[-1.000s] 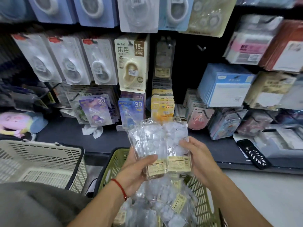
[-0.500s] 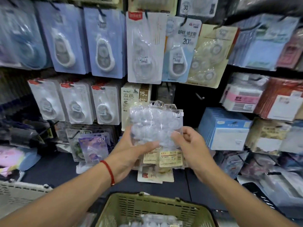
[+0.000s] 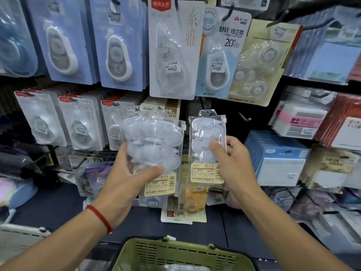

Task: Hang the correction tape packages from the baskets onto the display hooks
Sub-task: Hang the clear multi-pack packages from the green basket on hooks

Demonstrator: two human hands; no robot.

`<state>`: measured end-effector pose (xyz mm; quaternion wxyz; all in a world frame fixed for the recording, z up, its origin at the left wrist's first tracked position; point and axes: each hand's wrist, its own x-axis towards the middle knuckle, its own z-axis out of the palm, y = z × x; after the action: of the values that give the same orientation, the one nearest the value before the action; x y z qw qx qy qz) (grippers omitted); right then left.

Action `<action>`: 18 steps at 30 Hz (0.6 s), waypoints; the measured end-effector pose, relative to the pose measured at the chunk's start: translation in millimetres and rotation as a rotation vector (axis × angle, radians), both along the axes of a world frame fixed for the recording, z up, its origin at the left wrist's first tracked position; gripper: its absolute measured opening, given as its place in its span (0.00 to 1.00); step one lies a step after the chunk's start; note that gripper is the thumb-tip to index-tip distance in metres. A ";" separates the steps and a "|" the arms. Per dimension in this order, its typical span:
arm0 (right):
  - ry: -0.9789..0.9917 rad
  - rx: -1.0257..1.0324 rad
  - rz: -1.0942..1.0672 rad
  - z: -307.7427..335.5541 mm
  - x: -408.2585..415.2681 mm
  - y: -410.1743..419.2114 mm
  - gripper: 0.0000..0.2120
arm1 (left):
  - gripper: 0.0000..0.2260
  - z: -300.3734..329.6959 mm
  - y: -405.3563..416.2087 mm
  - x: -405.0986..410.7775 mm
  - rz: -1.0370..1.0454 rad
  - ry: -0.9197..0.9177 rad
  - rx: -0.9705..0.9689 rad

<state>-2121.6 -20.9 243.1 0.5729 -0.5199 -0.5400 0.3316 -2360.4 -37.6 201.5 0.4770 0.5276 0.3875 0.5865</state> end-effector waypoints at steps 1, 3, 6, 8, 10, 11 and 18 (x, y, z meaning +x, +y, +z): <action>0.010 0.008 -0.012 -0.1 0.4 -0.5 0.09 | 0.34 -0.4 -0.2 -0.3 -0.002 -0.006 -0.001; 0.022 0.014 -0.021 0.2 1.1 -1.3 0.08 | 0.34 -0.2 -0.4 -0.6 -0.004 -0.007 0.002; 0.041 0.012 -0.011 -0.3 1.5 -2.7 0.08 | 0.33 1.2 -1.7 0.2 -0.011 -0.009 0.002; 0.016 0.013 -0.007 -1.4 2.1 -2.1 0.09 | 0.31 2.4 -2.9 1.2 -0.020 -0.006 0.000; -0.020 -0.013 -0.005 -4.2 6.6 3.6 0.11 | 0.31 3.0 -4.1 2.2 -0.024 -0.007 -0.003; -0.070 -0.039 -0.015 -5.6 9.8 6.1 0.13 | 0.33 3.0 -4.5 2.9 -0.026 -0.013 -0.006; -0.301 -0.062 0.107 -14.9 2.9 -13.6 0.10 | 0.42 1.3 -8.7 11.4 -0.057 -0.049 -0.050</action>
<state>-2118.7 -34.4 228.1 0.4508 -0.5516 -0.6360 0.2967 -2349.0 -46.3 202.9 0.5158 0.5118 0.3753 0.5754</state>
